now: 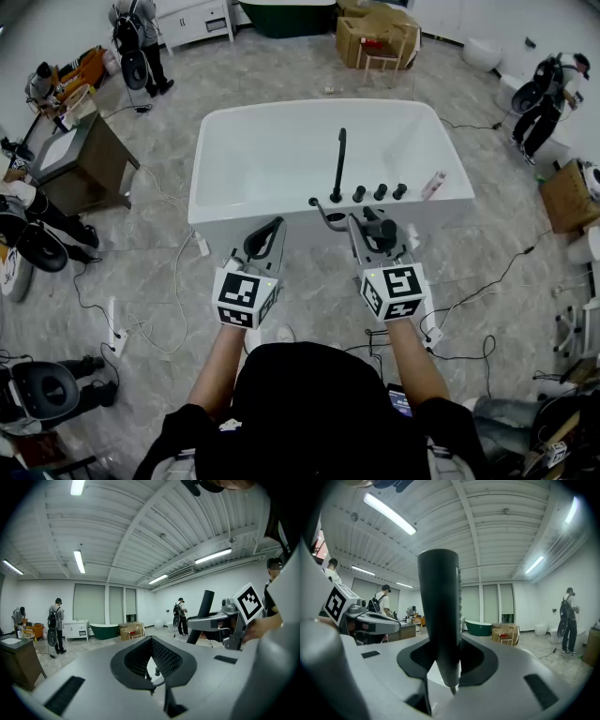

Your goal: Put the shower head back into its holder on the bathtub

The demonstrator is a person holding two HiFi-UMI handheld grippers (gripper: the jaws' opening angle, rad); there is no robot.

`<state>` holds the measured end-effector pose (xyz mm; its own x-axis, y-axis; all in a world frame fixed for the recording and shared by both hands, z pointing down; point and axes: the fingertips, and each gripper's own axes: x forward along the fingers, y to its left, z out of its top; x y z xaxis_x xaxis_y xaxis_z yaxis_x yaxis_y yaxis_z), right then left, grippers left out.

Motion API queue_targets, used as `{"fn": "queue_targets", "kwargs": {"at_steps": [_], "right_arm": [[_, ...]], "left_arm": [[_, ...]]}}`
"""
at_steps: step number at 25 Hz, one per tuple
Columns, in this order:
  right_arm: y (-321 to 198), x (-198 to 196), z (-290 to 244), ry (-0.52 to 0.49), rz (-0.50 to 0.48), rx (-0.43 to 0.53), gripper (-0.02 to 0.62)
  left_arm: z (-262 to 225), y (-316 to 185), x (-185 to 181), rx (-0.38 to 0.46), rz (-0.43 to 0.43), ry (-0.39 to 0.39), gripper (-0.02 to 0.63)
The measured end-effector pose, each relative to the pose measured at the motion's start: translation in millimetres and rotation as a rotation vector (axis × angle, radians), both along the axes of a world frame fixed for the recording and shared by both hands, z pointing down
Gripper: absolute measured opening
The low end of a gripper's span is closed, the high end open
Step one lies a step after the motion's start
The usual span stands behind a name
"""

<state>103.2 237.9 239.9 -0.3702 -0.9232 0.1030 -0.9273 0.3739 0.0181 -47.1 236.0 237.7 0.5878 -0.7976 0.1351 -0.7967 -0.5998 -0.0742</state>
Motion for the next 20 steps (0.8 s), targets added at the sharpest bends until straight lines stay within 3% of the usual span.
{"fn": "queue_targets", "kwargs": {"at_steps": [20], "right_arm": [[45.2,13.0,26.0,-0.012,-0.101,-0.018,0.12]], "left_arm": [[31.0,59.7,23.2,-0.057,-0.085,0.024,0.014]]}}
